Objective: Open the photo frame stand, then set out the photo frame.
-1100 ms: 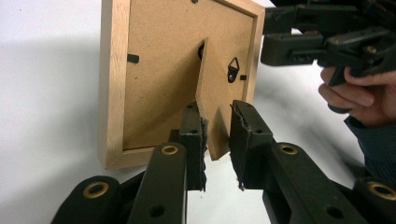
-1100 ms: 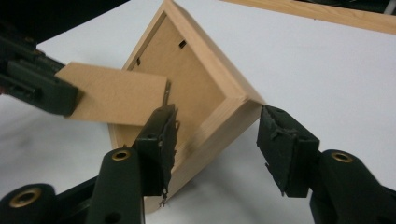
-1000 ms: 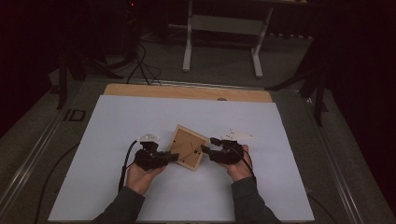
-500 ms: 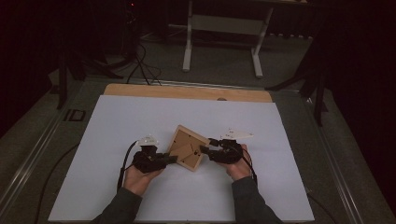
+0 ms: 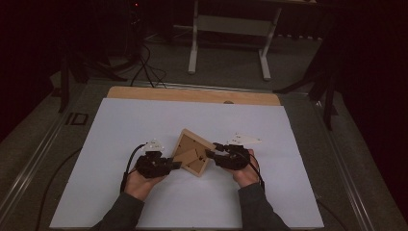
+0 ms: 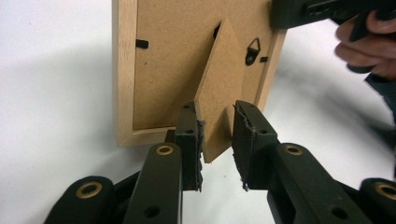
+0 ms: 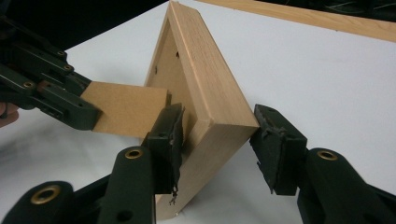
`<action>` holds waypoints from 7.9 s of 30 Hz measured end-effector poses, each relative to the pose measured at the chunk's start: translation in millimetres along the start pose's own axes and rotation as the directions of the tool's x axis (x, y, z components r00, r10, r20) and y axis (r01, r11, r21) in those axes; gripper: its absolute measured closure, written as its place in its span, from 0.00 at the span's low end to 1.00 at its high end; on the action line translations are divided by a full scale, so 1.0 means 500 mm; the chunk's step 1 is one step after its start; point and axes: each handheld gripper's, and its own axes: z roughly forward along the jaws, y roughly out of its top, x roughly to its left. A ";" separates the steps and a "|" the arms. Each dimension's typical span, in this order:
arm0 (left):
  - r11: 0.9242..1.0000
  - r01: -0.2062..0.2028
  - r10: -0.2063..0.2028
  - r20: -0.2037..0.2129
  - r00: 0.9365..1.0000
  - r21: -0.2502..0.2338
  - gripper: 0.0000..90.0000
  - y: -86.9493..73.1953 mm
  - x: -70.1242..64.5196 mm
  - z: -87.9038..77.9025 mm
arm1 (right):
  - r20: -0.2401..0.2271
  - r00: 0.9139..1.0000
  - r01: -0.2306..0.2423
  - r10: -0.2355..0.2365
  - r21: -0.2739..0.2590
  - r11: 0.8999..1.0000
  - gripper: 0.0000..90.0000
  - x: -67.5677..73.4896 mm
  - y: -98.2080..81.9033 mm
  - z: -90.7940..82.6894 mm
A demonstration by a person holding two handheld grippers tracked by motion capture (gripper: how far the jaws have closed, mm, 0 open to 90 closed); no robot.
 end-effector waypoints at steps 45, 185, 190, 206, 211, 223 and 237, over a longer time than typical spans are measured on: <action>0.990 -0.101 0.118 -0.190 0.975 0.096 0.77 -0.013 0.000 0.049 | 0.094 0.980 0.179 -0.176 -0.027 0.983 0.63 0.068 0.025 0.006; 0.997 -0.072 0.073 -0.058 0.996 0.009 0.69 -0.025 0.023 -0.035 | -0.047 0.976 0.211 -0.214 -0.066 0.975 0.57 0.108 0.037 -0.018; 0.997 -0.080 0.080 -0.061 0.995 0.006 0.69 -0.024 0.021 -0.036 | -0.037 0.977 0.205 -0.208 -0.074 0.976 0.58 0.103 0.040 -0.024; 0.994 -0.109 0.109 -0.062 0.992 -0.003 0.72 -0.019 0.011 -0.038 | 0.018 0.983 0.185 -0.184 -0.087 0.979 0.70 0.088 0.042 -0.036; 0.993 -0.117 0.116 -0.066 0.991 -0.006 0.73 -0.018 0.008 -0.037 | 0.047 0.984 0.173 -0.170 -0.080 0.982 0.76 0.080 0.038 -0.034; 0.991 -0.134 0.133 -0.077 0.988 -0.012 0.81 -0.014 -0.002 -0.032 | 0.097 0.988 0.129 -0.123 -0.054 0.990 0.93 0.058 0.023 -0.025; 0.987 -0.160 0.158 -0.140 0.977 -0.002 0.99 -0.011 -0.013 -0.025 | 0.084 0.991 0.105 -0.104 -0.015 0.994 0.99 0.049 0.006 -0.005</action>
